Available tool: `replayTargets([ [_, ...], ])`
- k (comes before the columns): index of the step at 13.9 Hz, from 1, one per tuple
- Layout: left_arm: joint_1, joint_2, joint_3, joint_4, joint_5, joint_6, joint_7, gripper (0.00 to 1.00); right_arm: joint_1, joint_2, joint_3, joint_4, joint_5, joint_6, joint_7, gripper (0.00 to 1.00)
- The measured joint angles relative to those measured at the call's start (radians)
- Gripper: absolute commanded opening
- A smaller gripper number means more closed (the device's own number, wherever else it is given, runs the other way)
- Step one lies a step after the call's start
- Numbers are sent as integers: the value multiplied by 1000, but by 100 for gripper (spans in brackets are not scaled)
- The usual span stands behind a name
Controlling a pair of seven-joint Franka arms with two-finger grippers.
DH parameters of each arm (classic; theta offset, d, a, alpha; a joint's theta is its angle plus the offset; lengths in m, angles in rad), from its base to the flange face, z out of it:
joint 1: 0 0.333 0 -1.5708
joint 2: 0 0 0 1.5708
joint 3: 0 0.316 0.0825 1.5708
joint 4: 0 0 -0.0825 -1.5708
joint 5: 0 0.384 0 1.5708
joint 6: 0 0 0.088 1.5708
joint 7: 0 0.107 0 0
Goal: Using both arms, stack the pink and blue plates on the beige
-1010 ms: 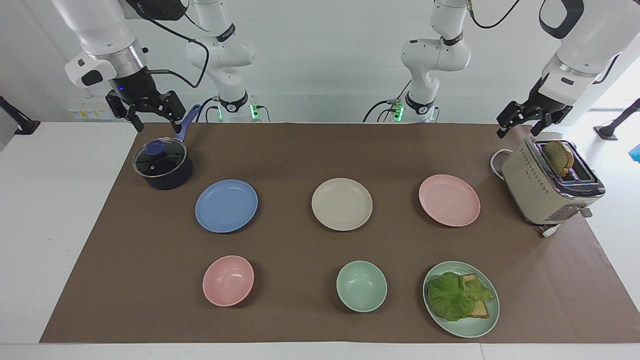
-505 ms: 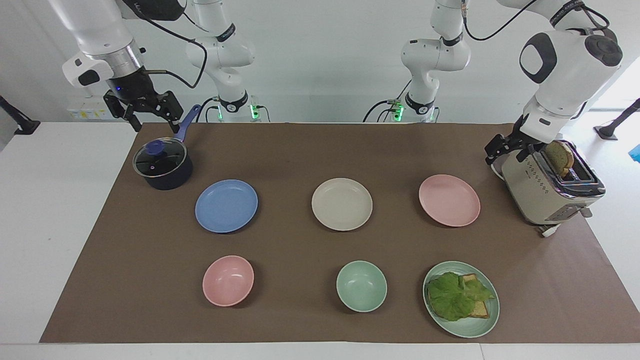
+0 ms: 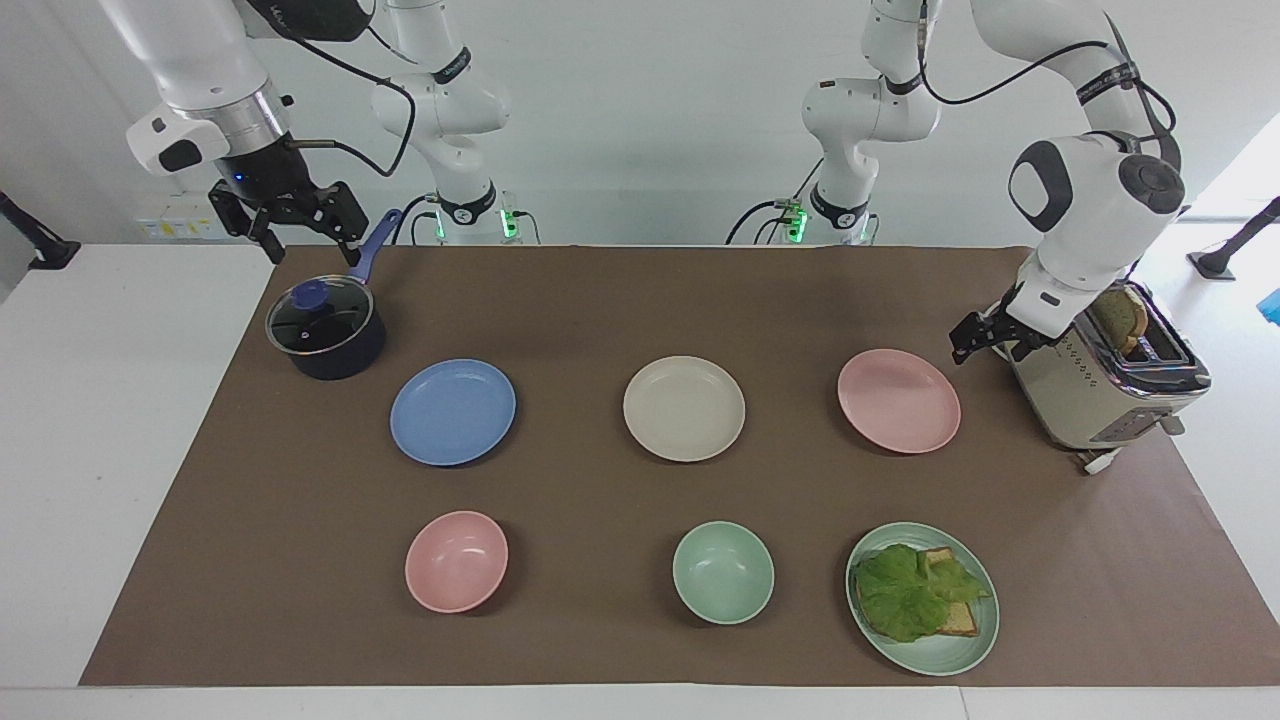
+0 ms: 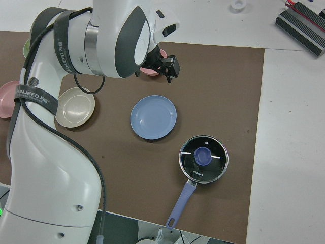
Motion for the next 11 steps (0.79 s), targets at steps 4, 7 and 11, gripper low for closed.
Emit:
replayTargets([
  [4, 3, 52, 2, -41, 0, 84, 48, 100, 7, 0, 0, 0, 0, 0, 0, 100],
  [7, 4, 85, 2, -57, 0, 117, 55, 100, 7, -1, 0, 0, 0, 0, 1, 100],
  [11, 7, 103, 4, -81, 0, 145, 56, 100, 5, -1, -4, 0, 0, 0, 2, 100],
])
